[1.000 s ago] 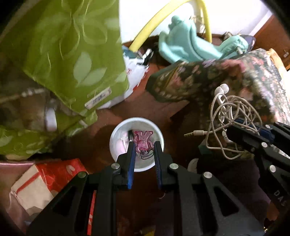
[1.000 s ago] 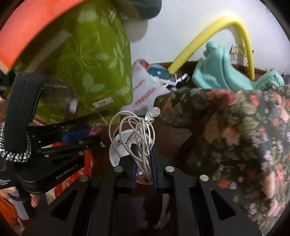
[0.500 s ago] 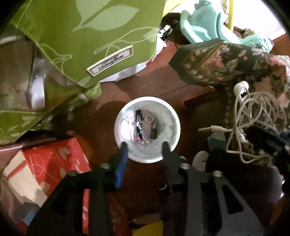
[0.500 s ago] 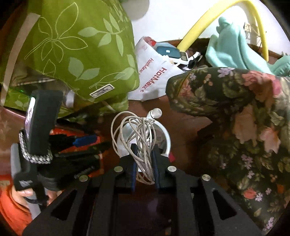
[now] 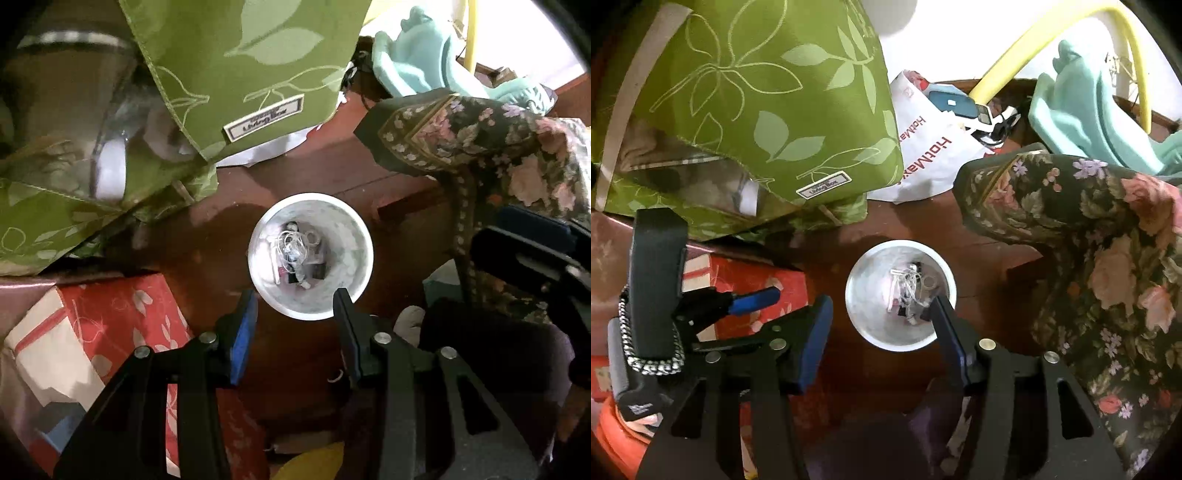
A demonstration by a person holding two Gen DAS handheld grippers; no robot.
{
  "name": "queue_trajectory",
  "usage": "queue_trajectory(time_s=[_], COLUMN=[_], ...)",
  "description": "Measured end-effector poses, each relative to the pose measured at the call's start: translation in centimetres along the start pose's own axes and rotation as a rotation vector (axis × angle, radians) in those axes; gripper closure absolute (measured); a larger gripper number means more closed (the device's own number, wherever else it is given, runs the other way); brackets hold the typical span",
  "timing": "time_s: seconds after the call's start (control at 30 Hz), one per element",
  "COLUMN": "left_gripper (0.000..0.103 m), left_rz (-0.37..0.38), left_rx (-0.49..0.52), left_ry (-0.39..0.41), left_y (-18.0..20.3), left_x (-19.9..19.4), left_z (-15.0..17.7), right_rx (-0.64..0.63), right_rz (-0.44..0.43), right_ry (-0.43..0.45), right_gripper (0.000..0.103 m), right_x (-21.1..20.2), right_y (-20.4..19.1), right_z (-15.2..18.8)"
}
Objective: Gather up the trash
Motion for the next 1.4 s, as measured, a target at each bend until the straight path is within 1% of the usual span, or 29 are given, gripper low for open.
queue_trajectory(time_s=[0.13, 0.2, 0.3, 0.4, 0.47, 0.57, 0.6, 0.63, 0.8, 0.87, 0.93, 1.0, 1.03, 1.1, 1.13, 1.17, 1.2, 1.23, 1.27, 1.3, 1.33, 1.37, 1.4], left_gripper=[0.061, 0.061, 0.061, 0.061, 0.061, 0.061, 0.061, 0.061, 0.061, 0.061, 0.061, 0.061, 0.061, 0.061, 0.061, 0.059, 0.055, 0.052, 0.044, 0.035, 0.029, 0.017, 0.008], left_rz=[0.027, 0.049, 0.071, 0.105, 0.132, 0.169, 0.182, 0.191, 0.294, 0.326, 0.359, 0.385, 0.389, 0.384, 0.38, 0.377, 0.384, 0.39, 0.395, 0.395, 0.391, 0.386, 0.384], left_rx=[0.025, 0.052, 0.094, 0.143, 0.171, 0.224, 0.248, 0.261, 0.329, 0.359, 0.382, 0.407, 0.417, 0.452, 0.469, 0.485, 0.498, 0.502, 0.505, 0.505, 0.505, 0.508, 0.511], left_ry=[0.028, 0.047, 0.081, 0.134, 0.167, 0.236, 0.271, 0.295, 0.47, 0.538, 0.597, 0.655, 0.674, 0.721, 0.742, 0.759, 0.769, 0.772, 0.778, 0.783, 0.789, 0.797, 0.803], left_y=[1.1, 2.3, 3.7, 5.7, 6.8, 8.4, 9.0, 9.2, 10.3, 10.3, 10.1, 9.7, 9.6, 9.4, 9.4, 9.3, 9.2, 9.1, 9.0, 8.8, 8.7, 8.7, 8.5], left_x=[-1.5, -2.6, -4.2, -6.7, -8.3, -11.4, -12.8, -13.8, -20.9, -23.6, -25.9, -28.1, -28.7, -30.0, -30.4, -30.8, -31.1, -31.3, -31.4, -31.5, -31.5, -31.5, -31.5], left_z=[0.4, 0.7, 1.1, 1.6, 2.1, 2.9, 3.3, 3.5, 5.0, 5.6, 6.2, 6.9, 7.1, 7.7, 8.1, 8.4, 8.7, 8.9, 9.0, 9.2, 9.2, 9.3, 9.6], right_rx=[0.005, 0.015, 0.041, 0.072, 0.102, 0.144, 0.154, 0.171, 0.229, 0.273, 0.315, 0.347, 0.367, 0.397, 0.414, 0.424, 0.429, 0.433, 0.437, 0.443, 0.453, 0.466, 0.476], right_rz=[0.051, 0.081, 0.139, 0.187, 0.225, 0.278, 0.292, 0.317, 0.423, 0.491, 0.545, 0.575, 0.59, 0.606, 0.615, 0.623, 0.634, 0.66, 0.685, 0.71, 0.736, 0.758, 0.775], right_ry=[0.038, 0.069, 0.142, 0.215, 0.279, 0.374, 0.401, 0.445, 0.606, 0.663, 0.707, 0.74, 0.758, 0.785, 0.803, 0.82, 0.827, 0.829, 0.826, 0.823, 0.828, 0.841, 0.852], right_gripper=[0.051, 0.051, 0.051, 0.051, 0.051, 0.051, 0.051, 0.051, 0.051, 0.051, 0.051, 0.05, 0.05, 0.045, 0.045, 0.045, 0.044, 0.043, 0.03, 0.014, 0.008, 0.002, 0.0], right_x=[-2.3, -3.8, -7.2, -10.1, -12.9, -16.7, -17.8, -19.5, -25.4, -27.6, -29.3, -30.4, -31.0, -31.5, -31.9, -32.1, -32.1, -32.2, -32.3, -32.4, -32.6, -32.8, -33.0], right_y=[0.2, 0.4, 0.7, 0.9, 0.8, 0.5, 0.4, 0.1, -1.2, -1.8, -2.2, -2.6, -2.9, -3.3, -3.6, -3.9, -4.1, -4.4, -4.5, -4.6, -4.8, -5.0, -5.2], right_z=[1.0, 1.5, 2.4, 3.1, 3.9, 5.1, 5.5, 6.1, 8.5, 9.6, 10.6, 11.3, 11.9, 12.6, 13.1, 13.4, 13.6, 13.9, 14.0, 14.1, 14.6, 15.0, 15.2])
Point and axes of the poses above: each gripper's, at about its wrist camera, not at the fingertips, and x roughly the way its jaws point, y to its right, z to its underside, the point moved 4 cm from there along x, roughly the way its jaws point, and after that the axes turned 9 degrees about -x, right-handed, at the moved point
